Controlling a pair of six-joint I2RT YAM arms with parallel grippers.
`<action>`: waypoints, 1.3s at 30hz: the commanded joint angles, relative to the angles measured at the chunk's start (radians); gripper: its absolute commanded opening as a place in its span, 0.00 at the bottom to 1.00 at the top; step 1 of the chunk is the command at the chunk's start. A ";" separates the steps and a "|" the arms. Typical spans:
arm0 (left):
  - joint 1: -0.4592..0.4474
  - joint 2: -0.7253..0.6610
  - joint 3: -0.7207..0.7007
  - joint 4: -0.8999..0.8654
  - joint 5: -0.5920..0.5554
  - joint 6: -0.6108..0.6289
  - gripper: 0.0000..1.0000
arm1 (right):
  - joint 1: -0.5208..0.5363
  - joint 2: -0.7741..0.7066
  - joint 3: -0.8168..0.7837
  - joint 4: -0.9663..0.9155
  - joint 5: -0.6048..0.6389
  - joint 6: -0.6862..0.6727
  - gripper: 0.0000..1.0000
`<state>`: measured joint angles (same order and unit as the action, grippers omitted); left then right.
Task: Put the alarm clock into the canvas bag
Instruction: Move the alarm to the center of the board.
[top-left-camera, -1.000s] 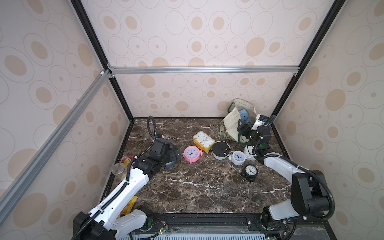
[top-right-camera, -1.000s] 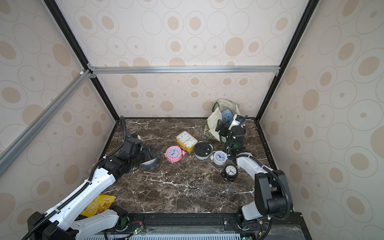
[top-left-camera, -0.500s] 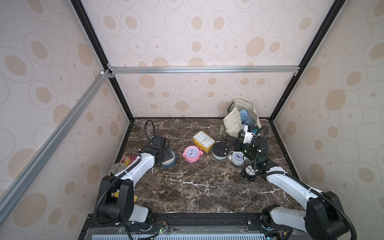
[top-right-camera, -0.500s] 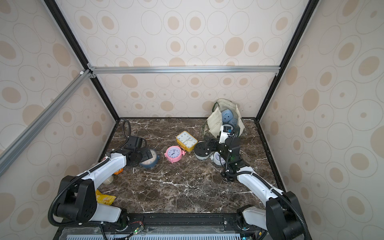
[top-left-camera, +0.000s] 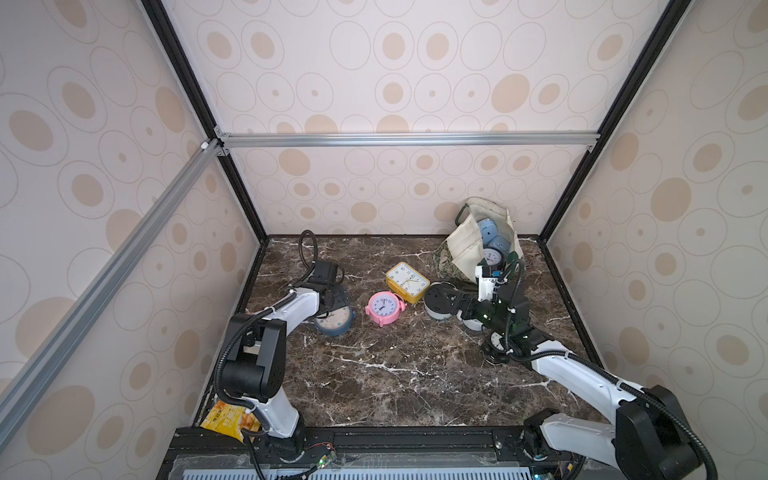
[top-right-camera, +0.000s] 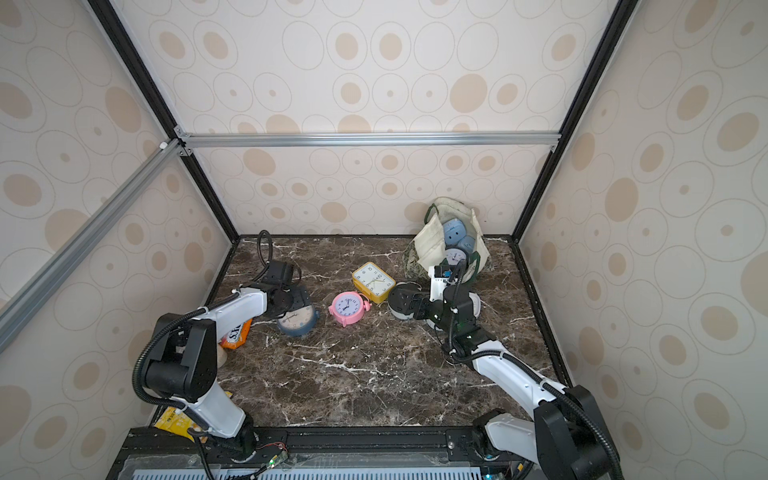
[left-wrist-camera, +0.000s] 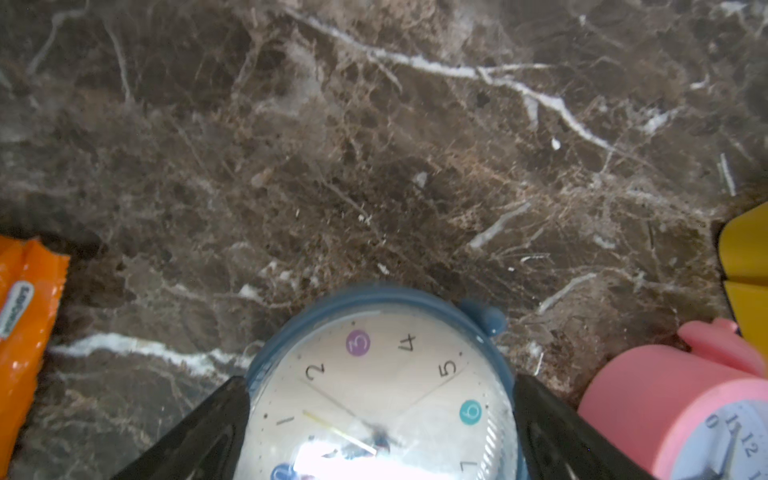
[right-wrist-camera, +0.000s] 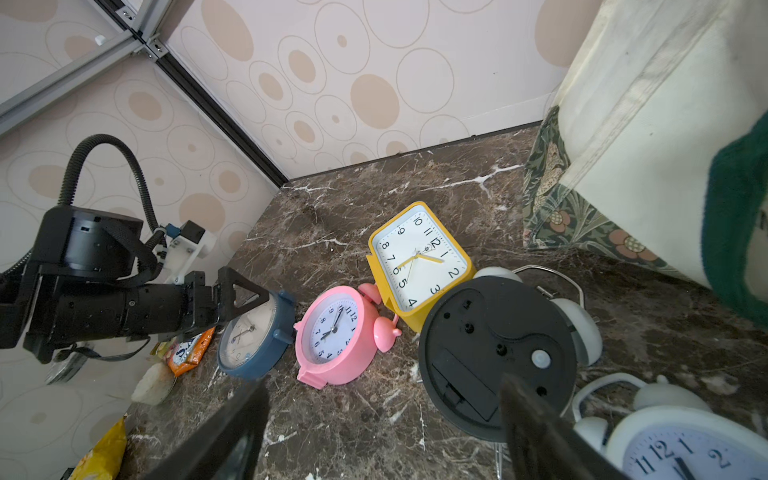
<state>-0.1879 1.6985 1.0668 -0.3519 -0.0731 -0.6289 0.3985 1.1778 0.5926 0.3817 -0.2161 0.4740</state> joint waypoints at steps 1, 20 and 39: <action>0.003 0.044 0.042 0.004 0.052 0.056 0.98 | 0.003 -0.003 -0.008 0.010 -0.034 0.015 0.88; -0.072 0.233 0.314 -0.060 0.052 0.149 0.98 | 0.005 0.011 -0.005 0.026 -0.077 0.053 0.90; -0.221 0.125 0.075 0.020 0.127 0.037 0.98 | 0.004 -0.203 -0.023 -0.145 -0.001 0.015 1.00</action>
<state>-0.3923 1.8839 1.2079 -0.3222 0.0334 -0.5396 0.3992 0.9977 0.5888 0.2626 -0.2287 0.5064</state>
